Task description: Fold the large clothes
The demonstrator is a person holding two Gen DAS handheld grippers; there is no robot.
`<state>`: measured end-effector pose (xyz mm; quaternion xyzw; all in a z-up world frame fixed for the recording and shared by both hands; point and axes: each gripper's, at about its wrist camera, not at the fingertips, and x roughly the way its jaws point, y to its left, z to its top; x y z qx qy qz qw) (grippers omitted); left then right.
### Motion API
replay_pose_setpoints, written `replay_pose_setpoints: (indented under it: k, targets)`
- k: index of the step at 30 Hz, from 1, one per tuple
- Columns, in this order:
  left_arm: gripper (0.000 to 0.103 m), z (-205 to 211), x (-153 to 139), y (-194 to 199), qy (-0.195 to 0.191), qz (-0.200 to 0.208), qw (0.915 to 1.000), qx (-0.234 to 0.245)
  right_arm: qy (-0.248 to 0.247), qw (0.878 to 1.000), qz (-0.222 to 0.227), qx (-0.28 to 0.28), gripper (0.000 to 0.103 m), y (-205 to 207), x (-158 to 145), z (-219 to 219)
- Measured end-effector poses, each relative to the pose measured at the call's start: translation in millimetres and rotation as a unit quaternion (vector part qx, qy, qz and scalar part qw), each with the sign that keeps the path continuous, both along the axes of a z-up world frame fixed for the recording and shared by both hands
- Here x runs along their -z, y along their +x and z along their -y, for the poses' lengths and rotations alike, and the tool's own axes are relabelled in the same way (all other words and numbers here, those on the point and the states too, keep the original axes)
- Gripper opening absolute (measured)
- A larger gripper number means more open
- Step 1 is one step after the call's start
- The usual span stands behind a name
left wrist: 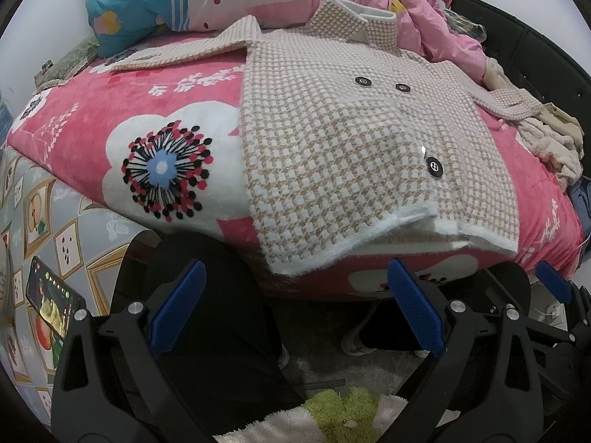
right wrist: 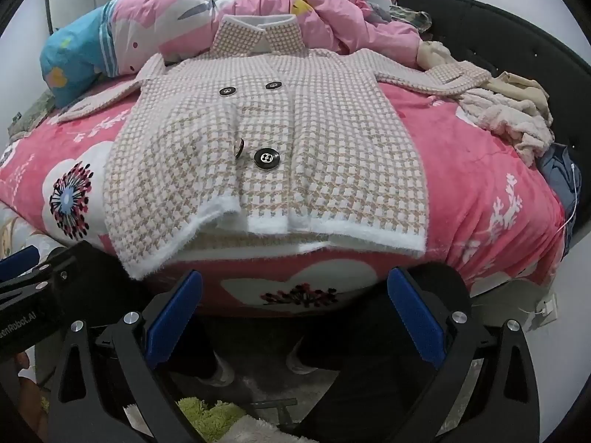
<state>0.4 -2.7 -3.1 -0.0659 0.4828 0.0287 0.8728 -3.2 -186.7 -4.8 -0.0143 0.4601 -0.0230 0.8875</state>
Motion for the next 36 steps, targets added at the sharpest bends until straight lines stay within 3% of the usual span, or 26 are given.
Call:
replay_pose_setpoints:
  k: [36]
  targets:
    - [0.095, 0.4, -1.9, -1.9, 0.001, 0.003, 1.0, -0.001, 0.001, 1.0, 0.005, 0.001, 0.098, -2.4, -2.9, 1.8]
